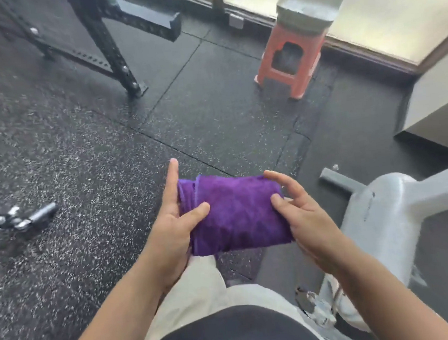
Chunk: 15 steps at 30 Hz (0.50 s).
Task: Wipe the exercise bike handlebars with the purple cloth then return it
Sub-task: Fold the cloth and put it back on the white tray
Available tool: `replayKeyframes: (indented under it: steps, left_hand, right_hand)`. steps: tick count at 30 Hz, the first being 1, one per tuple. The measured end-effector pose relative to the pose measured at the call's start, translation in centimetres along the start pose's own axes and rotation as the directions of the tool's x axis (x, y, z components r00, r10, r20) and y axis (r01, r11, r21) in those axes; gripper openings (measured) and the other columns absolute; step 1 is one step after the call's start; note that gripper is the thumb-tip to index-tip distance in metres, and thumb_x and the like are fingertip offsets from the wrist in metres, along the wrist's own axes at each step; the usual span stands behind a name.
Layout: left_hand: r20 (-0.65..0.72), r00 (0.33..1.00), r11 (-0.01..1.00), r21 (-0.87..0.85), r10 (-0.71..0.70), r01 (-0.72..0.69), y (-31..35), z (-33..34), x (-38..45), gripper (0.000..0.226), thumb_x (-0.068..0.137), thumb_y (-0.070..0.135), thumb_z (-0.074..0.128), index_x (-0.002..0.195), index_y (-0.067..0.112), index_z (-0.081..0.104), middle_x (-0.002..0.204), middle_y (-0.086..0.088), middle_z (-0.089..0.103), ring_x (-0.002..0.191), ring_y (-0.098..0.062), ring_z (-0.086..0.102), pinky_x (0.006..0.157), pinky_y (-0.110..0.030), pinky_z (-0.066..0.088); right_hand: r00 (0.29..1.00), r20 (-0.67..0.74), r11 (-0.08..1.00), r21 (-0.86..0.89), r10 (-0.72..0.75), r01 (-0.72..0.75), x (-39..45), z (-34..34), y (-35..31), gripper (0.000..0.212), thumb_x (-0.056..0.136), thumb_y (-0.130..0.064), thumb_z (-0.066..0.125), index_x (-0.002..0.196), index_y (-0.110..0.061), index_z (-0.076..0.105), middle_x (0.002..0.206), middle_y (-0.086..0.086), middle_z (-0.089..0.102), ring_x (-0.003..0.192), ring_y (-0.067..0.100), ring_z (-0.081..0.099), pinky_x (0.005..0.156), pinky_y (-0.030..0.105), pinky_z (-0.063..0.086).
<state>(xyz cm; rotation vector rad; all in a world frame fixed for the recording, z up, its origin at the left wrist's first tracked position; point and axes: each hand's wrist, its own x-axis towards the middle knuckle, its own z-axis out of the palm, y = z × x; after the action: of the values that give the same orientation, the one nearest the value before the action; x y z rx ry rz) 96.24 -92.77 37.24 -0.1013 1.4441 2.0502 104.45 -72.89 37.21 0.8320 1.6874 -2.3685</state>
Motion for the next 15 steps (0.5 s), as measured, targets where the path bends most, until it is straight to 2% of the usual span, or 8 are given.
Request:
replayKeyframes:
  steps: [3, 5, 9, 11, 13, 15]
  left_hand:
    - [0.119, 0.992, 0.998, 0.046, -0.047, 0.042, 2.6, -0.2, 6.5, 0.078, 0.082, -0.006, 0.059, 0.137, 0.049, 0.053, 0.12, -0.004, 0.074, 0.105, -0.015, 0.071, 0.084, -0.029, 0.059]
    - [0.158, 0.985, 0.995, 0.078, -0.07, 0.058, 4.5, -0.3, 11.1, 0.075, 0.079, -0.006, 0.064, 0.136, 0.042, 0.056, 0.119, -0.003, 0.074, 0.104, -0.015, 0.071, 0.083, -0.029, 0.059]
    - [0.222, 0.97, 0.987, 0.148, -0.101, 0.069, 8.2, -0.1, 20.0, 0.087, 0.083, -0.006, 0.068, 0.141, 0.055, 0.045, 0.124, -0.005, 0.072, 0.107, -0.017, 0.07, 0.088, -0.036, 0.06]
    - [0.268, 0.956, 0.98, 0.184, -0.122, 0.074, 9.8, 0.3, 24.2, 0.087, 0.09, -0.006, 0.062, 0.141, 0.061, 0.04, 0.12, -0.004, 0.074, 0.104, -0.015, 0.071, 0.087, -0.034, 0.06]
    - [0.302, 0.939, 0.969, 0.227, -0.164, 0.096, 11.3, 1.2, 28.2, 0.082, 0.09, 0.0, 0.061, 0.141, 0.06, 0.041, 0.119, -0.004, 0.074, 0.103, -0.014, 0.07, 0.088, -0.032, 0.059]
    - [0.35, 0.912, 0.955, 0.272, -0.213, 0.119, 12.7, 2.6, 31.9, 0.071, 0.088, 0.006, 0.062, 0.14, 0.052, 0.048, 0.123, -0.002, 0.072, 0.108, -0.013, 0.068, 0.091, -0.031, 0.058]
  right_hand:
    - [0.998, -0.066, 0.999, -0.027, -0.019, 0.017, 4.8, 0.0, -2.4, 0.037, 0.103, -0.01, 0.052, 0.109, -0.038, 0.075, 0.099, -0.008, 0.074, 0.091, 0.015, 0.06, 0.092, 0.039, 0.05]
    - [0.993, -0.116, 0.999, -0.04, -0.019, 0.015, 8.3, 0.2, -4.3, 0.037, 0.1, -0.007, 0.058, 0.109, -0.038, 0.076, 0.105, -0.01, 0.075, 0.093, 0.011, 0.064, 0.096, 0.037, 0.05]
    - [0.98, -0.195, 0.998, 0.04, -0.038, 0.046, 14.8, 0.3, -8.6, 0.038, 0.093, -0.003, 0.065, 0.113, -0.033, 0.075, 0.112, 0.001, 0.076, 0.097, 0.016, 0.067, 0.092, 0.037, 0.054]
    - [0.972, -0.229, 0.994, 0.08, -0.05, 0.07, 17.7, 0.0, -10.8, 0.036, 0.092, -0.002, 0.066, 0.114, -0.03, 0.075, 0.113, 0.002, 0.077, 0.095, 0.016, 0.069, 0.087, 0.032, 0.057]
    - [0.963, -0.264, 0.993, 0.096, -0.047, 0.075, 20.2, -0.6, -12.9, 0.036, 0.092, 0.0, 0.066, 0.112, -0.029, 0.077, 0.108, -0.002, 0.078, 0.092, 0.011, 0.071, 0.08, 0.024, 0.058]
    - [0.951, -0.306, 0.992, 0.1, -0.049, 0.083, 22.5, -1.5, -14.8, 0.036, 0.092, 0.001, 0.066, 0.11, -0.028, 0.077, 0.105, -0.007, 0.079, 0.091, 0.006, 0.072, 0.075, 0.018, 0.056]
